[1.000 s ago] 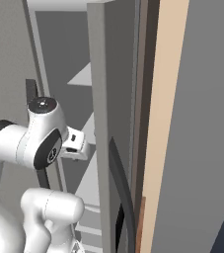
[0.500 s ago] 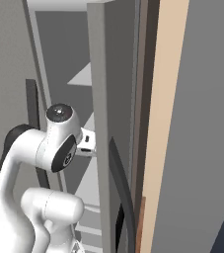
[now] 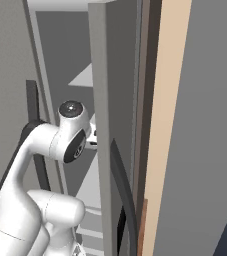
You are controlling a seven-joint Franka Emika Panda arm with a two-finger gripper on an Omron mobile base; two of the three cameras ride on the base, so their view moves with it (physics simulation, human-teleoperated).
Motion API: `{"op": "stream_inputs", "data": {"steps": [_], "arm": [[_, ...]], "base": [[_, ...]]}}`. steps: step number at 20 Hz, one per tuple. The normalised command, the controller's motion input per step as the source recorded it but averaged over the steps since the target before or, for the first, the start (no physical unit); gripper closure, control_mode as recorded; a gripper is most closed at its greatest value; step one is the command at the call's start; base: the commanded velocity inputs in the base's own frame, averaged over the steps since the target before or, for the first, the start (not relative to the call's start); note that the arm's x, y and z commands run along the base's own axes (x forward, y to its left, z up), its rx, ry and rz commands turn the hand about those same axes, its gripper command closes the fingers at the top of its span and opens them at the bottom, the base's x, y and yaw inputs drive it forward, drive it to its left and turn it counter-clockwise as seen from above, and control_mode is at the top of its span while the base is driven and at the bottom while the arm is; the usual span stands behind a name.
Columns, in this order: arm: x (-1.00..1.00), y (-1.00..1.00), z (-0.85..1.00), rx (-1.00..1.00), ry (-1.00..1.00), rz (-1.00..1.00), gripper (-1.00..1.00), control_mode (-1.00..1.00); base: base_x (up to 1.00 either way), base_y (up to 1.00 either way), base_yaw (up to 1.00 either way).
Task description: Take the steak, potato, and peach from the freezer and place them in the bowl on the counter.
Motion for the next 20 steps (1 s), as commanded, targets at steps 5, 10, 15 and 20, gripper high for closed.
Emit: {"op": "stream_inputs", "data": {"steps": [5, 10, 15, 20], "arm": [[0.52, 0.0, -0.14, 0.0, 0.0, 0.0, -1.0, -1.0], [0.45, -0.02, -0.2, 0.0, 0.0, 0.0, -1.0, -1.0], [0.42, -0.03, -0.24, 0.0, 0.0, 0.0, -1.0, -1.0], [0.42, -0.01, -0.23, 0.0, 0.0, 0.0, -1.0, -1.0]], "base": [[0.0, 0.0, 0.0], [0.0, 0.0, 0.0], [0.0, 0.0, 0.0], [0.0, 0.0, 0.0]]}}
